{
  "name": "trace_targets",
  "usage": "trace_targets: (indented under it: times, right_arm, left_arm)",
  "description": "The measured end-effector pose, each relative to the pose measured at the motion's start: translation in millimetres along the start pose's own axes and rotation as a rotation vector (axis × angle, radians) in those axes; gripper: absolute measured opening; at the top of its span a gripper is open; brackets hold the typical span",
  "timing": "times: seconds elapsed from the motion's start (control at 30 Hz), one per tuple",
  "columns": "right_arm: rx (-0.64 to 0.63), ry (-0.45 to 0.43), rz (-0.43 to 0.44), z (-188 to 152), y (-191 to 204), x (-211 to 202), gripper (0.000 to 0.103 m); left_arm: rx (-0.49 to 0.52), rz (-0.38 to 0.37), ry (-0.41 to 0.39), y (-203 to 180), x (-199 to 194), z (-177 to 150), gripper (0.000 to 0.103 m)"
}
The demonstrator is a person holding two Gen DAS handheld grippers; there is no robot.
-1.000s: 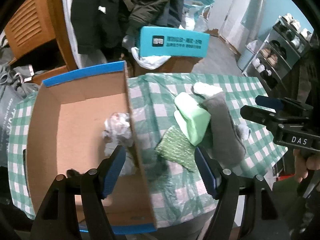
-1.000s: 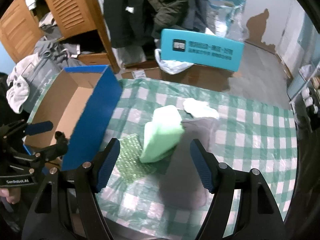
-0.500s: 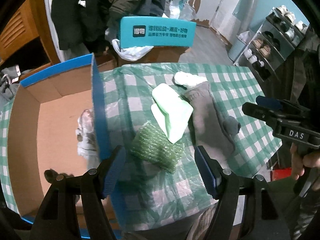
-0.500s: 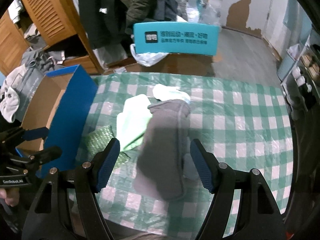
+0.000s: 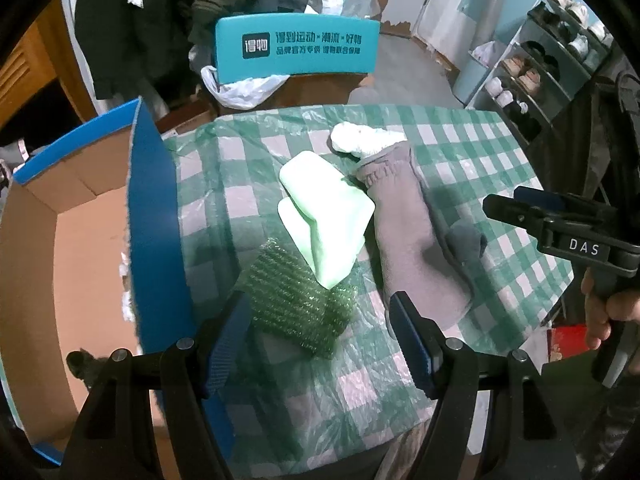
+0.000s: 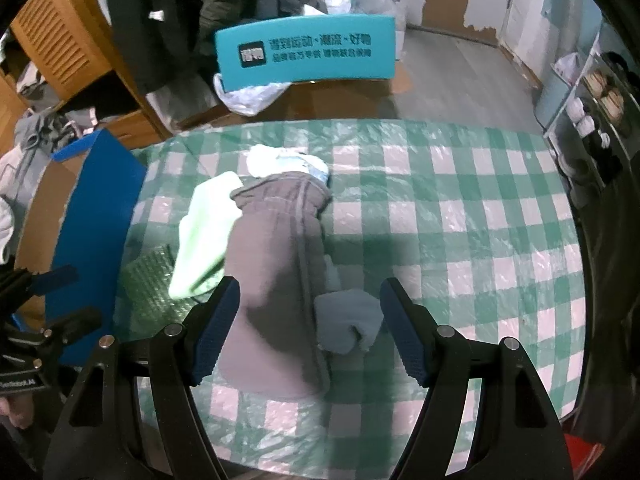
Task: Organize soft objects
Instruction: 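Withdraw both tools from the shoebox back over the table, then grasp the grey sock end with the right tool while the left tool approaches the green scrubber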
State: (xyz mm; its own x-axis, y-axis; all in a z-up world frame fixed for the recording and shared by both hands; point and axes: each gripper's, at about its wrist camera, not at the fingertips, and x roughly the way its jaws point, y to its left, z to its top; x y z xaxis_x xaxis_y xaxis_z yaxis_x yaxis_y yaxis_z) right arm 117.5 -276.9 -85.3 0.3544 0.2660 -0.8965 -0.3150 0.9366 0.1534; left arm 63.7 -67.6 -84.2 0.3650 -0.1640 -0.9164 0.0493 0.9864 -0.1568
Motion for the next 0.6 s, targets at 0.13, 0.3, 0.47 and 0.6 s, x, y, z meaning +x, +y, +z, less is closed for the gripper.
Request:
trace_targets:
  times: [0.13,0.3,0.47,0.6]
  right_arm:
    - [0.014,0.01,0.0,0.2,-6.1,8.2,0.073]
    - [0.034,0.036,-0.013,-0.3,-14.0,22.8,0.073]
    - [0.05,0.062,-0.028,-2.4,-21.4,35.8,0.073]
    - [0.055,0.077,-0.042,-5.2,-26.0,43.1,0.073]
  left_arm:
    - [-0.003,-0.004,0.016,-1.5,11.3,0.1,0.073]
    - [0.0,-0.011,0.033,-4.0,23.6,0.7,0.073]
    - [0.01,-0.013,0.062,-5.7,38.8,0.1,0.075]
    - [-0.004,-0.008,0.081,-2.6,48.4,0.1,0.075]
